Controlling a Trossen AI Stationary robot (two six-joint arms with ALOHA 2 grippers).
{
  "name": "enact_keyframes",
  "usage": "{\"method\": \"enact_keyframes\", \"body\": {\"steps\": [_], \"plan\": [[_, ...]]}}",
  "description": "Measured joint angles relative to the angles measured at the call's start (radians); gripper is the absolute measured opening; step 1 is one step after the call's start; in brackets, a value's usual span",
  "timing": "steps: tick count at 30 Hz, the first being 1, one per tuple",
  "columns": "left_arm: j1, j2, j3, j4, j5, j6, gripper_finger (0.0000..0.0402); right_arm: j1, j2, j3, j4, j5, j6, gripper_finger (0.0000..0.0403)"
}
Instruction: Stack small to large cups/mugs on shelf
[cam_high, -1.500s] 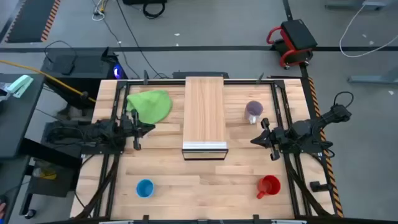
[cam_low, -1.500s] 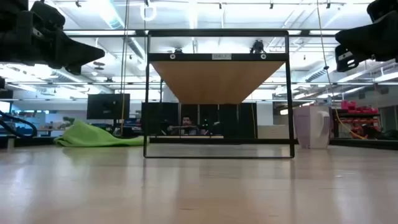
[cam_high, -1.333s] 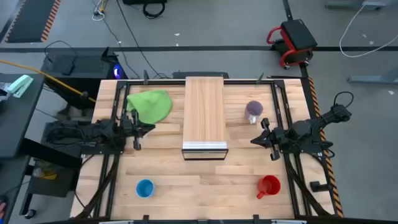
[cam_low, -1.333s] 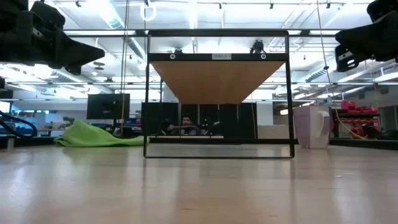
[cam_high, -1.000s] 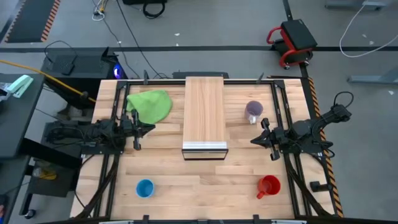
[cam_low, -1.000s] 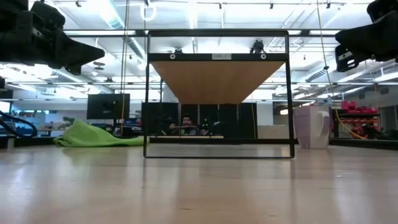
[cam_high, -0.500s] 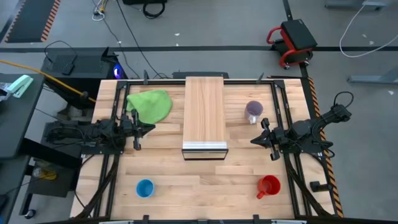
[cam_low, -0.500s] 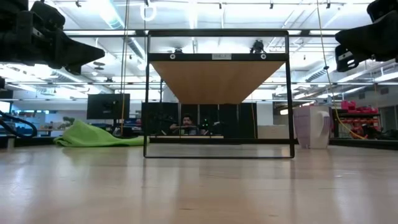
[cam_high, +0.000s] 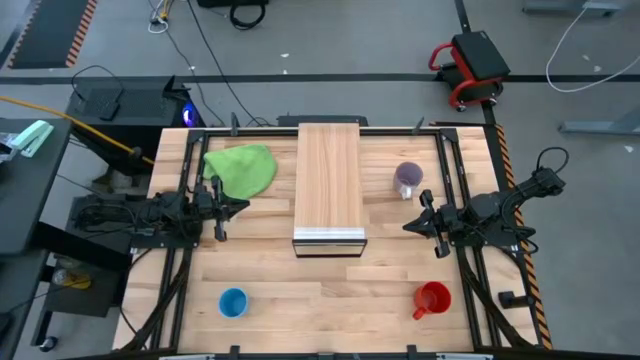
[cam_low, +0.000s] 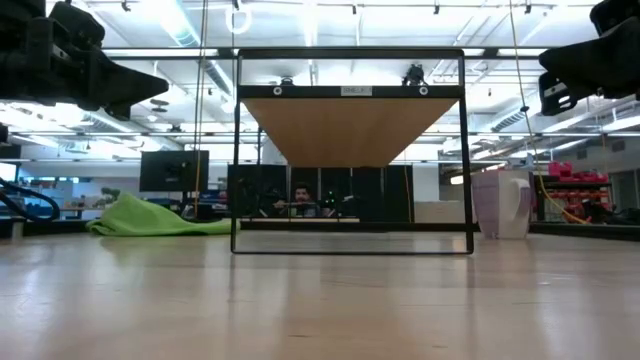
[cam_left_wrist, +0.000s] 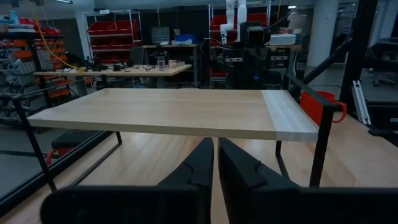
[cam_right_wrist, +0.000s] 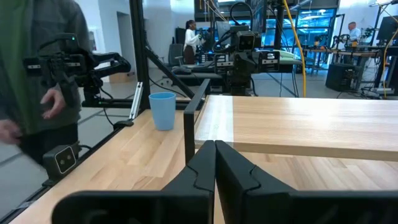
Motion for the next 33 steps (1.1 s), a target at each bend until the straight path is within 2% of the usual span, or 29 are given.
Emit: {"method": "enact_keyframes", "body": {"steps": [26, 28, 33], "plan": [[0.0, 0.0, -0.001, 0.046, -0.003, 0.004, 0.0033, 0.0, 0.0, 0.0, 0.0, 0.0, 0.0, 0.0016], [0.0, 0.0, -0.001, 0.068, -0.002, -0.052, 0.003, 0.0, 0.0, 0.0, 0.0, 0.0, 0.0, 0.0016], [0.0, 0.0, -0.001, 0.126, -0.003, -0.311, 0.0029, 0.0, 0.0, 0.0, 0.0, 0.0, -0.018, 0.0016]]}}
